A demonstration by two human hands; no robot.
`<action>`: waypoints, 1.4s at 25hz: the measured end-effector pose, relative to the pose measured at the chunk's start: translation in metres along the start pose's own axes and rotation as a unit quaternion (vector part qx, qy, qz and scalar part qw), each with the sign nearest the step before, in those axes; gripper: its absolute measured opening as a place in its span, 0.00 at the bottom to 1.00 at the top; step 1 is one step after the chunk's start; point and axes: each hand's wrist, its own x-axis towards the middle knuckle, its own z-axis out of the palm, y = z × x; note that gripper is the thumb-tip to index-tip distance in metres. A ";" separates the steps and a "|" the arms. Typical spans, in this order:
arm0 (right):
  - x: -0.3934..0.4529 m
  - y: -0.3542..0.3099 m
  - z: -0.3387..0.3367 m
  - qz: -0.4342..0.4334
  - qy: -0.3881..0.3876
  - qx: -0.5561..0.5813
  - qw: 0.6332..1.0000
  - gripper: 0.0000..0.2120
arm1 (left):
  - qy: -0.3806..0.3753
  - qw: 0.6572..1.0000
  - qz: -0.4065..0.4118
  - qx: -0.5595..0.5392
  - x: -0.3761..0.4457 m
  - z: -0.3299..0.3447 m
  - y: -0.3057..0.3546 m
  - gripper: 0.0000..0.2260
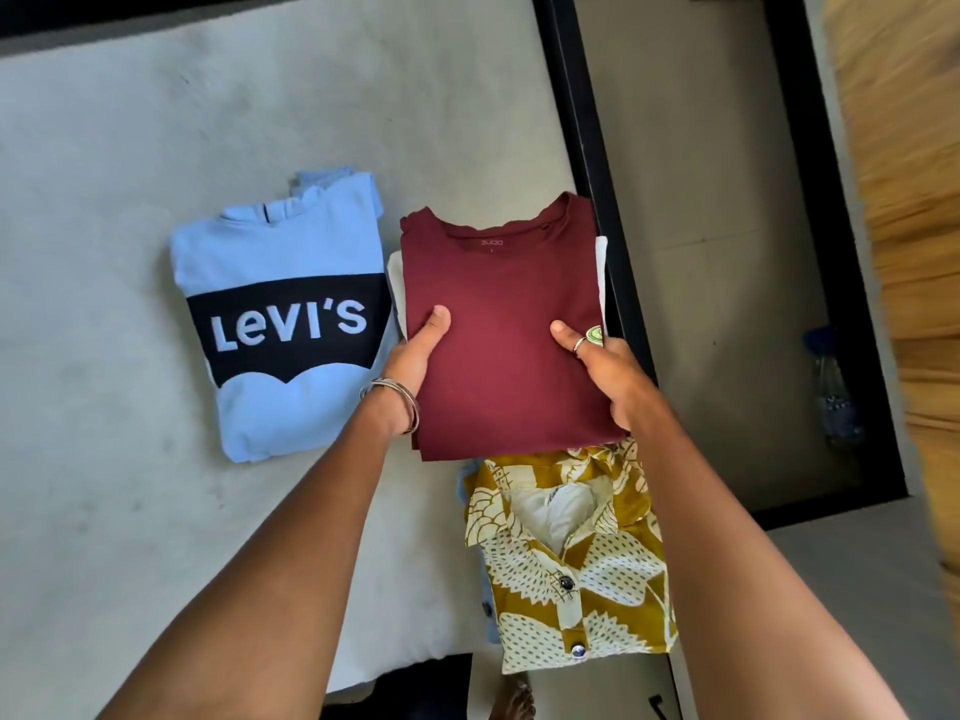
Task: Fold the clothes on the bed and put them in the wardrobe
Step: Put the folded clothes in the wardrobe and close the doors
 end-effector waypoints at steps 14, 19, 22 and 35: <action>-0.227 0.072 -0.084 -0.125 0.018 0.263 0.956 0.09 | -0.170 0.977 0.125 0.036 -0.205 0.036 -0.035 0.39; -0.349 0.222 -0.108 -0.077 0.047 0.379 0.921 0.13 | -0.155 0.969 0.108 0.156 -0.292 0.070 -0.151 0.20; -0.425 0.332 -0.120 -0.033 0.098 0.415 0.904 0.22 | -0.170 0.947 0.058 0.267 -0.346 0.091 -0.244 0.19; -0.728 0.709 -0.076 0.039 0.434 0.675 0.595 0.13 | -0.459 0.624 0.015 0.632 -0.544 0.197 -0.624 0.30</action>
